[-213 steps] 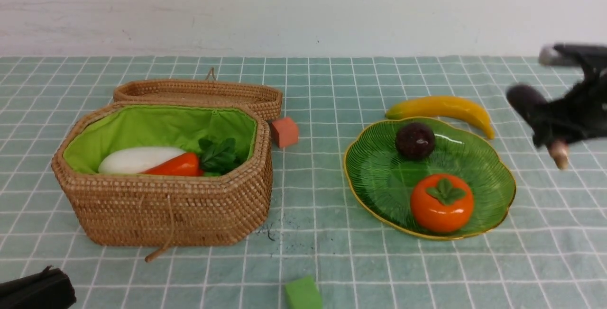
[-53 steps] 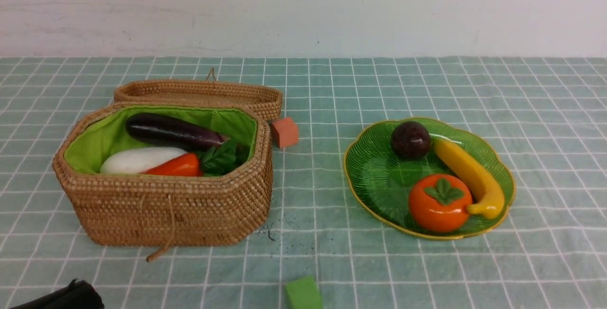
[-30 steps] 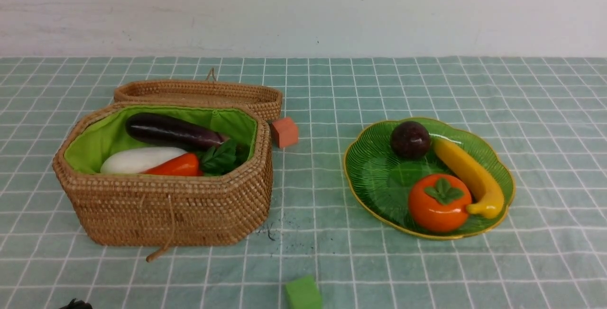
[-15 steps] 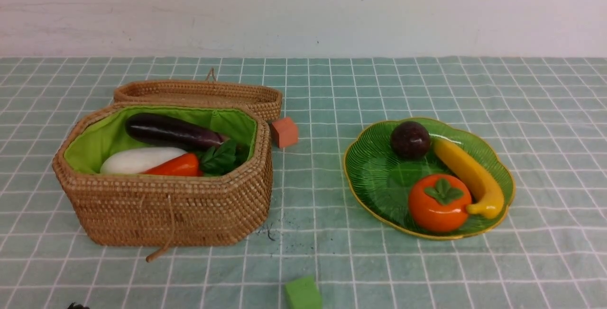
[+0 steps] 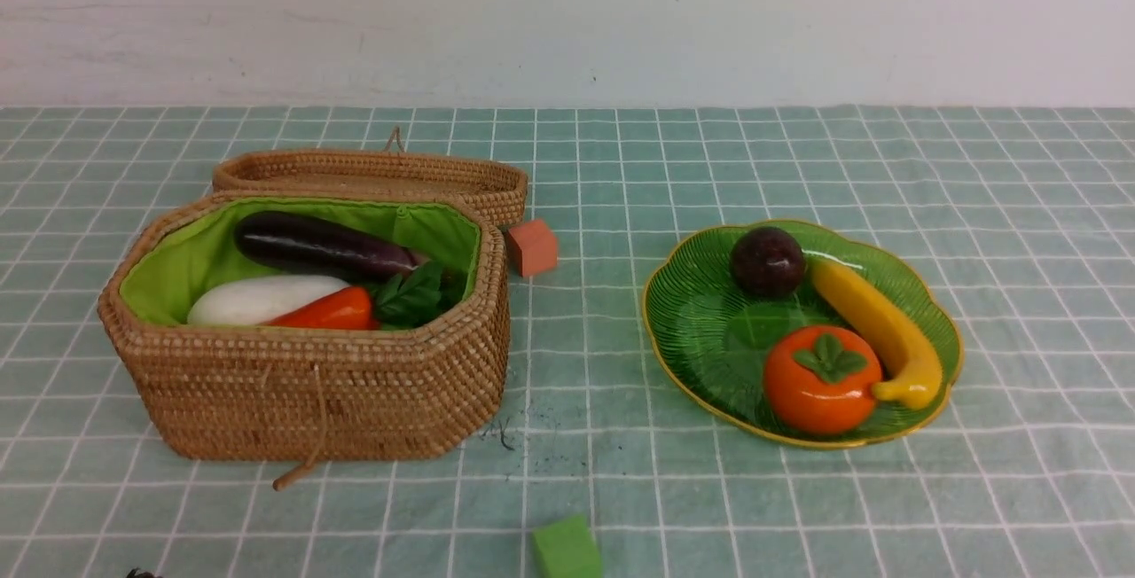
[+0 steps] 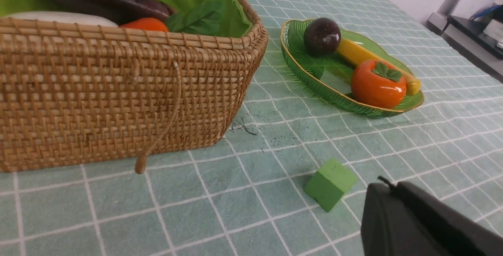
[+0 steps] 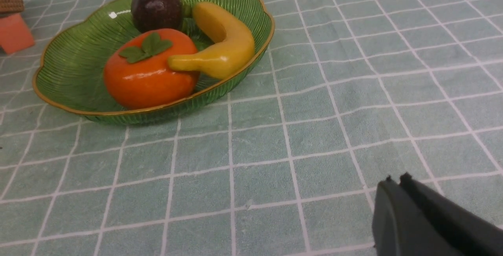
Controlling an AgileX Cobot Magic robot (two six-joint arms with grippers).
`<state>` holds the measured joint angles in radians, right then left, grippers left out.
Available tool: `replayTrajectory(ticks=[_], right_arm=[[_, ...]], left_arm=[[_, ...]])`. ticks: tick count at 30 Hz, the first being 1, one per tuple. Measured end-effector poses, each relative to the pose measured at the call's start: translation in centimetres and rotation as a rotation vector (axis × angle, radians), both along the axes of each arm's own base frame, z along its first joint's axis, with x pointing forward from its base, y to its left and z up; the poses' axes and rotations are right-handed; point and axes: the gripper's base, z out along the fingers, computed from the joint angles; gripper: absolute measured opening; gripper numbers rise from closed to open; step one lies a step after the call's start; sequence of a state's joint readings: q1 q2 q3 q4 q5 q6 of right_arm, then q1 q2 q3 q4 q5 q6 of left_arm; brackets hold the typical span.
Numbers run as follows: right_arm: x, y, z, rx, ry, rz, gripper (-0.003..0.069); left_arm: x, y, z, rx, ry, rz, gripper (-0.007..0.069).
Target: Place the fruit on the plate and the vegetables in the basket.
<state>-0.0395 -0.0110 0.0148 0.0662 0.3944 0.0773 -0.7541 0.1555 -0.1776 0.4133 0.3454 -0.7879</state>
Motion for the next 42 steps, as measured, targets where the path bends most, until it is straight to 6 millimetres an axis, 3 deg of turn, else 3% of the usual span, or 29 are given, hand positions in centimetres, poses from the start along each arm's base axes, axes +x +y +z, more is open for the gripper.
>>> replayTrajectory(ticks=[19, 26, 34, 39, 42], right_arm=[[0.0, 0.0, 0.0, 0.0, 0.0, 0.0, -0.0007], [0.0, 0.0, 0.0, 0.0, 0.0, 0.0, -0.0003], [0.0, 0.0, 0.0, 0.0, 0.0, 0.0, -0.0002], [0.0, 0.0, 0.0, 0.001, -0.001, 0.0, 0.0], [0.0, 0.0, 0.0, 0.001, -0.001, 0.0, 0.0002]], left_arm=[[0.0, 0.0, 0.0, 0.001, 0.001, 0.001, 0.0027], [0.2, 0.2, -0.5, 0.077, -0.044, 0.012, 0.0029], [0.2, 1.4, 0.2, 0.107, -0.227, 0.239, -0.0013], [0.2, 2.1, -2.7, 0.117, -0.294, 0.382, -0.0013], [0.1, 2.2, -4.9, 0.158, -0.135, 0.383, -0.0013]])
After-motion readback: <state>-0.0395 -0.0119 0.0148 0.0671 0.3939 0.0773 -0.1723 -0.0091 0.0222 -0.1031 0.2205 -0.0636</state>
